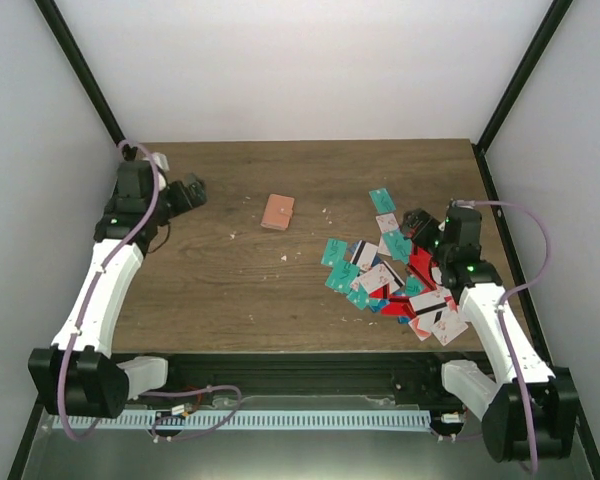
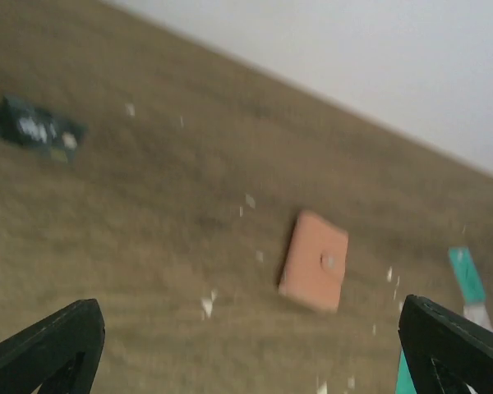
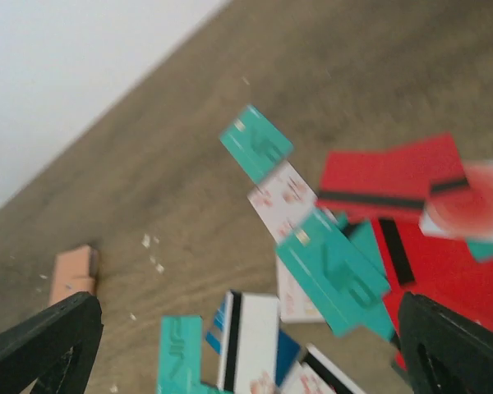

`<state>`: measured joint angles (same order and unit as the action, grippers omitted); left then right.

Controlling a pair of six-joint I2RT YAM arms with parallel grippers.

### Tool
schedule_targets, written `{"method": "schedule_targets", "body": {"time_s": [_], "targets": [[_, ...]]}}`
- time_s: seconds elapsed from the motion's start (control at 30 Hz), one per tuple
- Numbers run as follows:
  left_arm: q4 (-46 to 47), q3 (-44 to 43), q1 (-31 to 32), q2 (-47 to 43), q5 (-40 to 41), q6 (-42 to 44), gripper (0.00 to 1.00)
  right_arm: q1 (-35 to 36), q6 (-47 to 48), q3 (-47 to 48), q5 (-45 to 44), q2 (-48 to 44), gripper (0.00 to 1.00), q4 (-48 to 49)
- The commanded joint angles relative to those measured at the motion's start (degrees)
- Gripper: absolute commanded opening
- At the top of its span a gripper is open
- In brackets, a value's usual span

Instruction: Put the credit cards into the card holder

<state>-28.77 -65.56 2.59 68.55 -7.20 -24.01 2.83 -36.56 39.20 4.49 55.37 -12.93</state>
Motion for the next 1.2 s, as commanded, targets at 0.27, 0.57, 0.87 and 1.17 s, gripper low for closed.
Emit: {"method": "schedule_targets", "body": {"time_s": [0.27,0.57,0.87,1.17], "targets": [[-8.9,0.0,8.1,14.1,-2.7,4.6,0.95,0.3,0.0,6.2,5.3,1.5,1.0,-26.2],[-5.8,-5.0,8.1,27.1,-4.6,8.3,0.93,0.3,2.1,5.7,7.4,-1.5,1.0,-32.6],[-6.1,-12.9,8.0,38.9,-10.5,10.9,0.86,0.3,-1.2,6.8,11.8,0.3,1.0,-31.7],[-6.3,-22.1,8.3,48.6,-15.7,11.6,0.75,0.3,-1.8,3.5,11.6,-0.5,1.0,-30.7]]}}
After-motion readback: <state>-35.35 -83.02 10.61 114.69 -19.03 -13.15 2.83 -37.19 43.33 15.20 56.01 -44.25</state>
